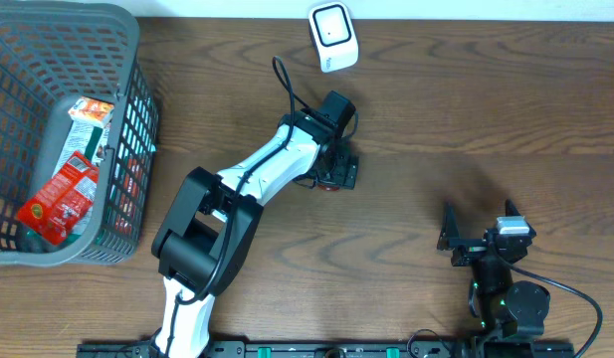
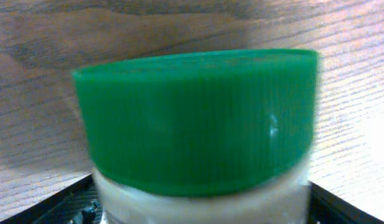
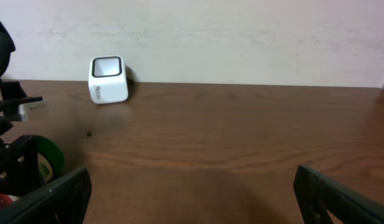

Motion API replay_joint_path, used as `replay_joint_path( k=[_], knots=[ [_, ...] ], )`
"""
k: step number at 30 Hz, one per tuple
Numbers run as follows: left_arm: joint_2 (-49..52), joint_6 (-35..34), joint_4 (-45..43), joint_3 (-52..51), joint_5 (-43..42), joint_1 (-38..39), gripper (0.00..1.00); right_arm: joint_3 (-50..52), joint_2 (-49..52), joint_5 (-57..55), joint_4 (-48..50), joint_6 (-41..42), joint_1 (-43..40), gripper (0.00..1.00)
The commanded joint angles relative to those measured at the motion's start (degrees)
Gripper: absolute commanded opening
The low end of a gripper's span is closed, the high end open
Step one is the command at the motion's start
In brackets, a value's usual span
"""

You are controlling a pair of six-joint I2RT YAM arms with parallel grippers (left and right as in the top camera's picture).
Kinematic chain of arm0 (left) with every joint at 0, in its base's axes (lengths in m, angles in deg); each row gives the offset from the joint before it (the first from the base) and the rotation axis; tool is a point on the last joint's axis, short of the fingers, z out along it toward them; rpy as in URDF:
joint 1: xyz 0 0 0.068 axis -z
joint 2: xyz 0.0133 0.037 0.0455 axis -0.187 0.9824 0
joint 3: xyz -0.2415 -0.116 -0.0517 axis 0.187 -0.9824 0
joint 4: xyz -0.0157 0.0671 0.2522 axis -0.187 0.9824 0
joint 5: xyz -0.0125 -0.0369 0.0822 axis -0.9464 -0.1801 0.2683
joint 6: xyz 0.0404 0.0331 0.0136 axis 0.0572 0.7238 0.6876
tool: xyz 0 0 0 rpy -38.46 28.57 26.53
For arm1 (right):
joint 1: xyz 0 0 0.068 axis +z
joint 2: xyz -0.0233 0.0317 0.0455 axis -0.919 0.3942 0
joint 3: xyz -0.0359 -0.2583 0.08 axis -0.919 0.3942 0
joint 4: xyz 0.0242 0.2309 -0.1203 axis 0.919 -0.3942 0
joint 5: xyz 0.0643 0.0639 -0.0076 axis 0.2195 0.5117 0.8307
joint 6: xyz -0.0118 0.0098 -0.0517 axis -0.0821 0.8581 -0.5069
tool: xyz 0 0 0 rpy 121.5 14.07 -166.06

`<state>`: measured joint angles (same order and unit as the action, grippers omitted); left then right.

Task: Scan the item barcode
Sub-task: 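Lower the jar onto the table and open the left gripper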

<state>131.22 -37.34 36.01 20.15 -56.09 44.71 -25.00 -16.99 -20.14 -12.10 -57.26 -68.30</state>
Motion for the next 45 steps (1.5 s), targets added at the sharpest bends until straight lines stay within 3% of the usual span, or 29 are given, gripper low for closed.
replay_joint_path(
  k=[1,9,20,25,36,45],
  knots=[
    [0.37,2.62,-0.13,-0.39,0.96,0.04,0.92,0.09,-0.26,0.28,-0.22,0.79,0.11,0.99],
    [-3.96,3.63,0.26,0.9,3.65,-1.49,0.93,0.09,-0.26,0.28,-0.22,0.79,0.11,0.99],
    [-19.23,3.63,2.64,1.18,10.49,-4.37,0.93,0.09,-0.26,0.28,-0.22,0.79,0.11,0.99],
    [-24.44,3.61,6.38,1.18,17.7,-5.9,0.93,0.09,-0.26,0.28,-0.22,0.79,0.11,0.99],
    [-26.95,3.61,16.33,0.9,23.08,-12.52,0.93,0.09,-0.26,0.28,-0.22,0.79,0.11,0.99],
    [-26.93,3.61,17.25,0.79,23.06,-13.29,0.93,0.09,-0.26,0.28,-0.22,0.79,0.11,0.99]
  ],
)
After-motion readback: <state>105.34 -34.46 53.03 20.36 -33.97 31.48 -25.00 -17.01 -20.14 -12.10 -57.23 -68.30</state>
